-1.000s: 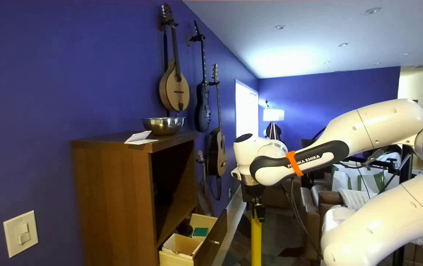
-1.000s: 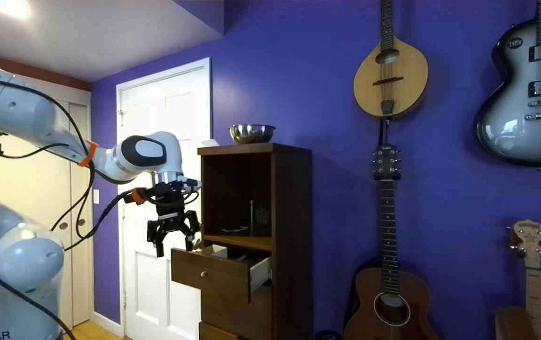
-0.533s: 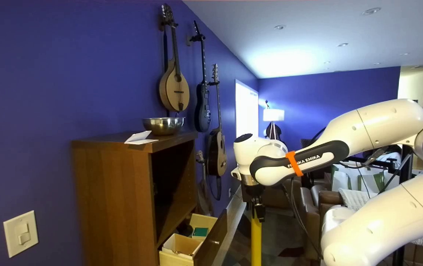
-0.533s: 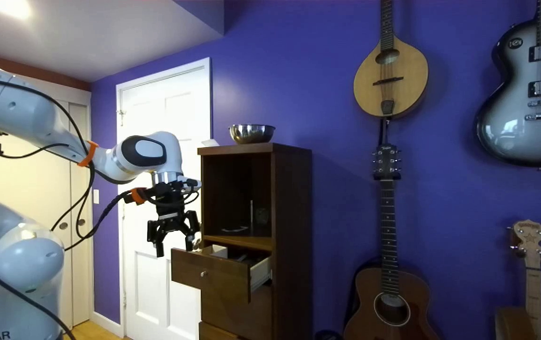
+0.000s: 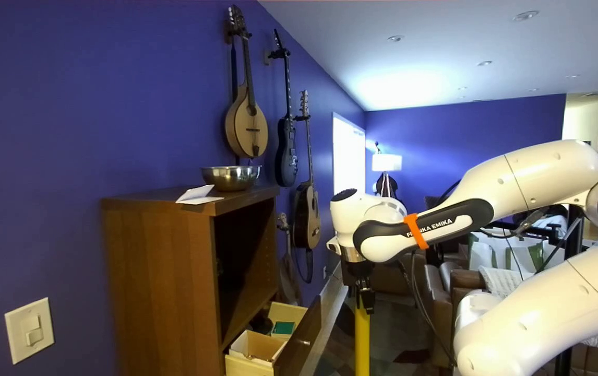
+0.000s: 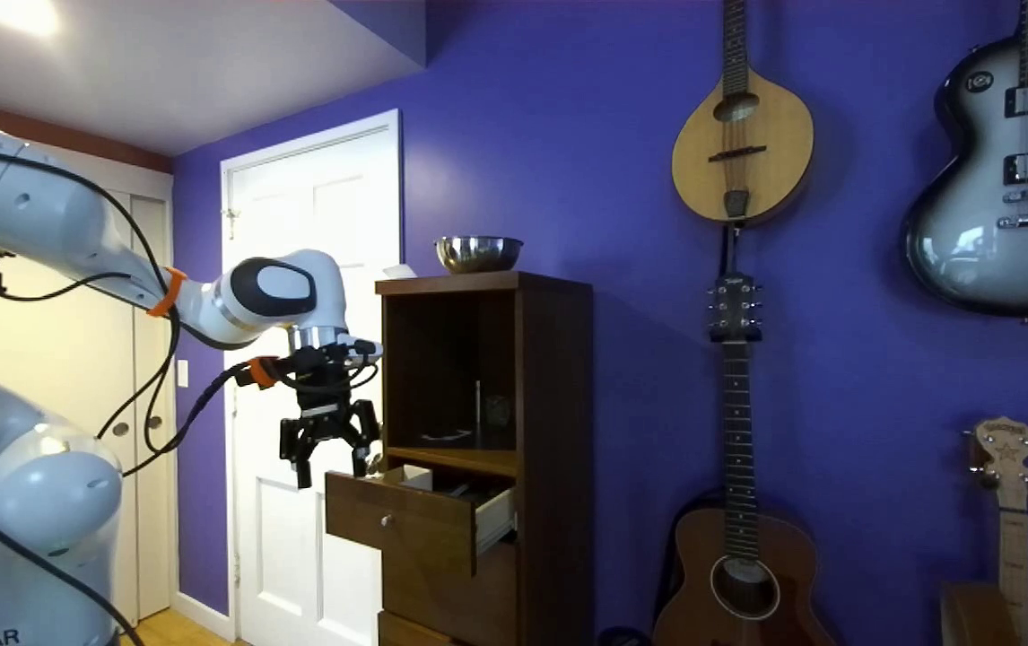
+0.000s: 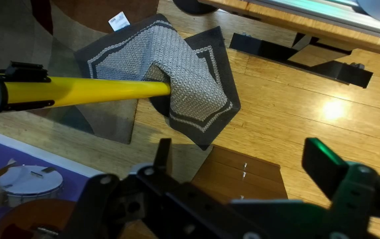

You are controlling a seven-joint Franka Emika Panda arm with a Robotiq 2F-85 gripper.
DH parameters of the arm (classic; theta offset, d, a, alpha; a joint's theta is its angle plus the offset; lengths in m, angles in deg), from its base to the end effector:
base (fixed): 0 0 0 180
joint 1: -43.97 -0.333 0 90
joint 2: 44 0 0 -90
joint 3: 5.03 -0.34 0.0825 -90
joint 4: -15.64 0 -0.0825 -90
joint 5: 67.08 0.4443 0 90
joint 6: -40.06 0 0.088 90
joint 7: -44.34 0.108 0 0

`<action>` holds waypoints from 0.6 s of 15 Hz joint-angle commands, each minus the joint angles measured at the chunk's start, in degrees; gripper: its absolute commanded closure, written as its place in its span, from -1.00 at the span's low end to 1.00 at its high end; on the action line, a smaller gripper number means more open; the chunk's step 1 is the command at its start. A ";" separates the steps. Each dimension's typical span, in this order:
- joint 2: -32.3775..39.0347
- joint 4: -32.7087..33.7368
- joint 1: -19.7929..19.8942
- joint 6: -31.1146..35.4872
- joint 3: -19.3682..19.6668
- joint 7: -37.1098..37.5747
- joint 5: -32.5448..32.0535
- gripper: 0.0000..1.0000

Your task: Remove the small white box from the drawer

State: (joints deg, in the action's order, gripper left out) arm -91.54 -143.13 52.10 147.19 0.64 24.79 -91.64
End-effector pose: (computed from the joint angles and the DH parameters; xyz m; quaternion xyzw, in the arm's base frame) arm 0.3164 -0.1071 0.4285 0.9762 0.1363 -0.0771 0.1497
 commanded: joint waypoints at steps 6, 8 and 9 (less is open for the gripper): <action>8.74 7.89 -4.81 9.28 -3.52 12.01 2.34 -1.00; 13.93 13.00 -6.40 11.18 -6.07 16.07 3.96 -1.00; 16.34 15.04 -6.39 12.01 -7.80 18.65 3.66 -1.00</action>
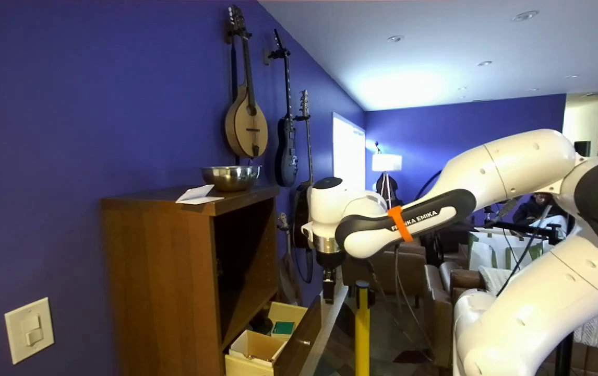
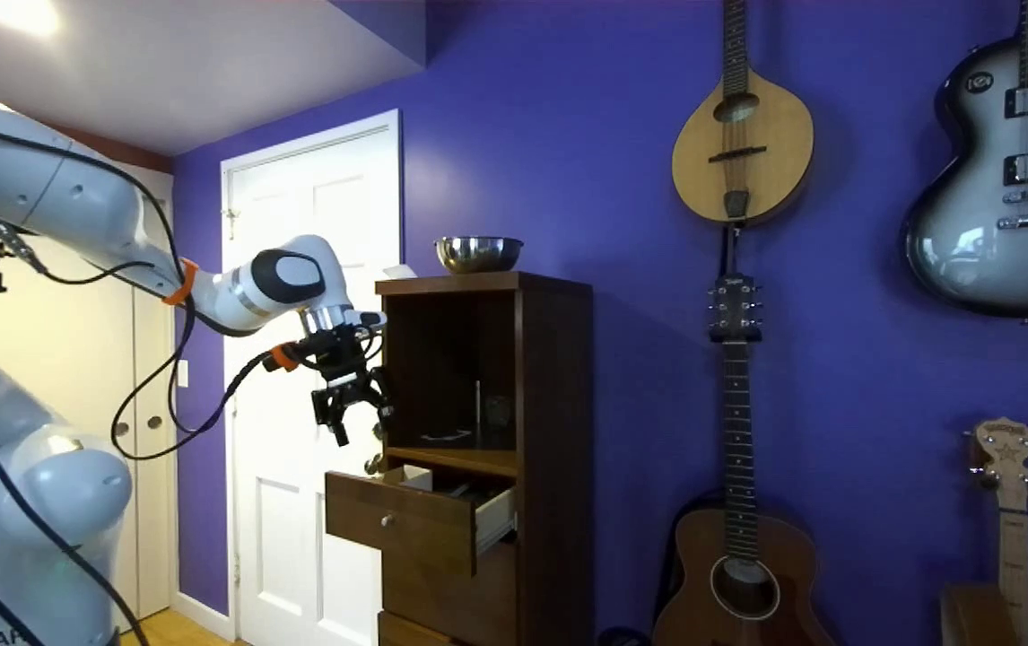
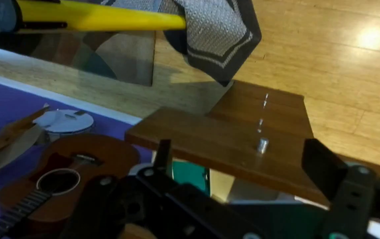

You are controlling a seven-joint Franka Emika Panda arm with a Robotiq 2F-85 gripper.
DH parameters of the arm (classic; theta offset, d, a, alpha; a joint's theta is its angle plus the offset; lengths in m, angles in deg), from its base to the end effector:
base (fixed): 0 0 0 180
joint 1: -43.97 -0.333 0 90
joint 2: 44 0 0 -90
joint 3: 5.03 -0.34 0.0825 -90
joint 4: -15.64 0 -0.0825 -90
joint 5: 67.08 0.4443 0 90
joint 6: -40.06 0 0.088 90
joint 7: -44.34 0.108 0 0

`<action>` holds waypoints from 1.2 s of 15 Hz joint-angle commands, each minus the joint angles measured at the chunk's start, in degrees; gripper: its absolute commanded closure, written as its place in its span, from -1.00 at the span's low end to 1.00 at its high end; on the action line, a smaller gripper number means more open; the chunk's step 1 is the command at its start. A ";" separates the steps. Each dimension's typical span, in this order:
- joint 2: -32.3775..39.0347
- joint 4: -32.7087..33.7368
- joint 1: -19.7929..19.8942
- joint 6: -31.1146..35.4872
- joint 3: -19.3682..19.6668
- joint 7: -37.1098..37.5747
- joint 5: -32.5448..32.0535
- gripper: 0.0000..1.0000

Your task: Remove the small white box from the drawer

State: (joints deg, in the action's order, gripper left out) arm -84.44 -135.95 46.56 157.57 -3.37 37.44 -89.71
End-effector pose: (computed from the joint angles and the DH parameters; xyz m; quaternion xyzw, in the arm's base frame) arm 0.3849 -0.0497 0.4678 0.9782 0.1064 0.0389 0.1740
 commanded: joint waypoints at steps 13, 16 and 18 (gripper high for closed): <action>20.78 7.99 -1.88 13.64 -1.66 7.44 17.07 -1.00; 23.56 7.71 -1.73 18.02 -2.99 11.02 16.37 -1.00; 26.07 8.52 -1.92 20.32 -3.31 11.99 16.75 -1.00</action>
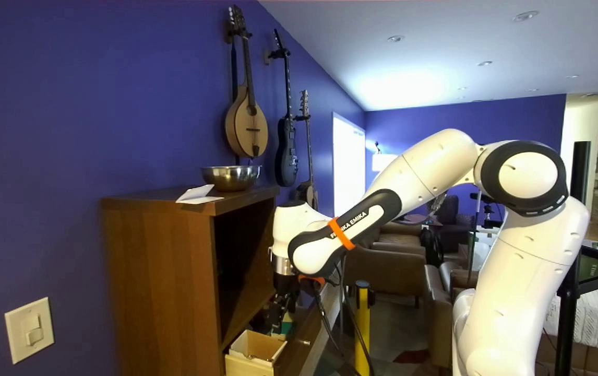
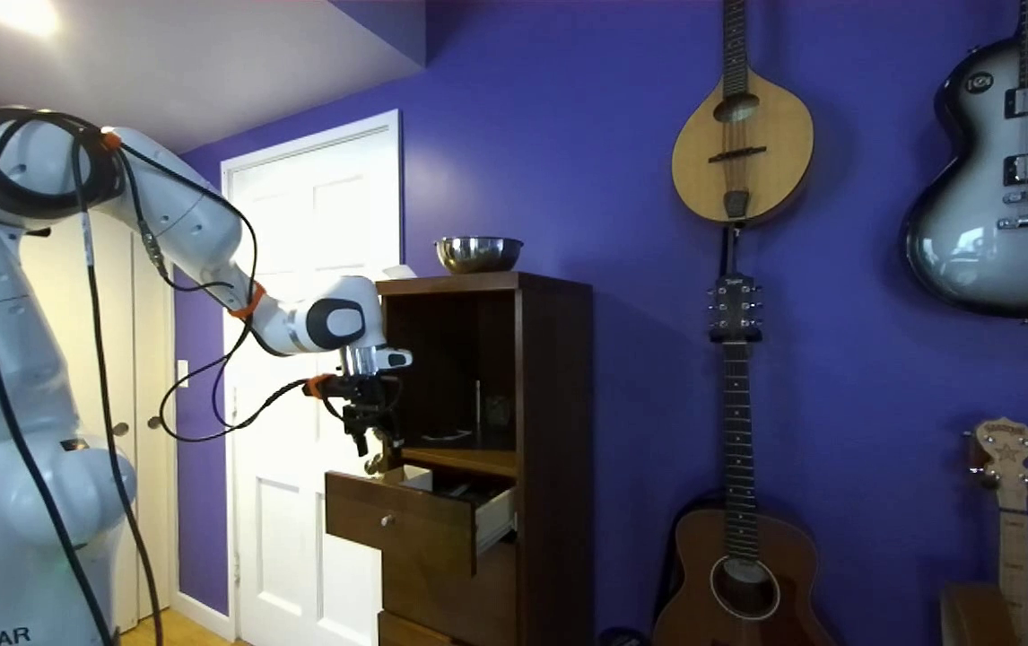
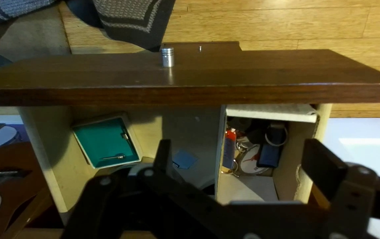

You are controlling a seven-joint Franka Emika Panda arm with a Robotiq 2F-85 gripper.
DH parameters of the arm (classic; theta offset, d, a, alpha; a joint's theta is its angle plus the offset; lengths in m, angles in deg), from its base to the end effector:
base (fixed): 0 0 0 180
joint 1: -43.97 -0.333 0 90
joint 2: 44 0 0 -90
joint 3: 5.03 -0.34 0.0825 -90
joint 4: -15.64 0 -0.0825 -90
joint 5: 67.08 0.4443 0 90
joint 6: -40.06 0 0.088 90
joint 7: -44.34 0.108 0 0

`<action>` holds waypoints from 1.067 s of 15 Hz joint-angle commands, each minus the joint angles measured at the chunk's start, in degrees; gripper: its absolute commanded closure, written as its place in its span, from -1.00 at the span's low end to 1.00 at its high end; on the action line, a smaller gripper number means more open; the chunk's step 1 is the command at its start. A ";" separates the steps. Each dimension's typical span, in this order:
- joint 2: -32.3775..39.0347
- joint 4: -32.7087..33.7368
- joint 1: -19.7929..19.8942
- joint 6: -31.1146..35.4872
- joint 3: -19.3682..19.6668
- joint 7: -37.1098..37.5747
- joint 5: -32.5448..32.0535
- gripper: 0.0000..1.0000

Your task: Remove the small white box from the drawer

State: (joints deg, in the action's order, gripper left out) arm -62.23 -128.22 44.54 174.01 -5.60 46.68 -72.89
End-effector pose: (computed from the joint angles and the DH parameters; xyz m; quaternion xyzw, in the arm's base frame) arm 0.4839 -0.0017 0.3959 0.9965 0.0120 0.0732 0.0390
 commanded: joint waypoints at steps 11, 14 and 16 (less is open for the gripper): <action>15.17 5.12 0.74 10.55 1.35 1.44 2.69 0.20; 16.40 6.07 0.62 10.60 1.59 0.28 4.50 0.61; 16.85 6.44 0.66 10.48 1.65 -0.33 5.45 0.89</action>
State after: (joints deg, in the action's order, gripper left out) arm -46.94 -123.34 45.29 184.05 -4.31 48.54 -70.33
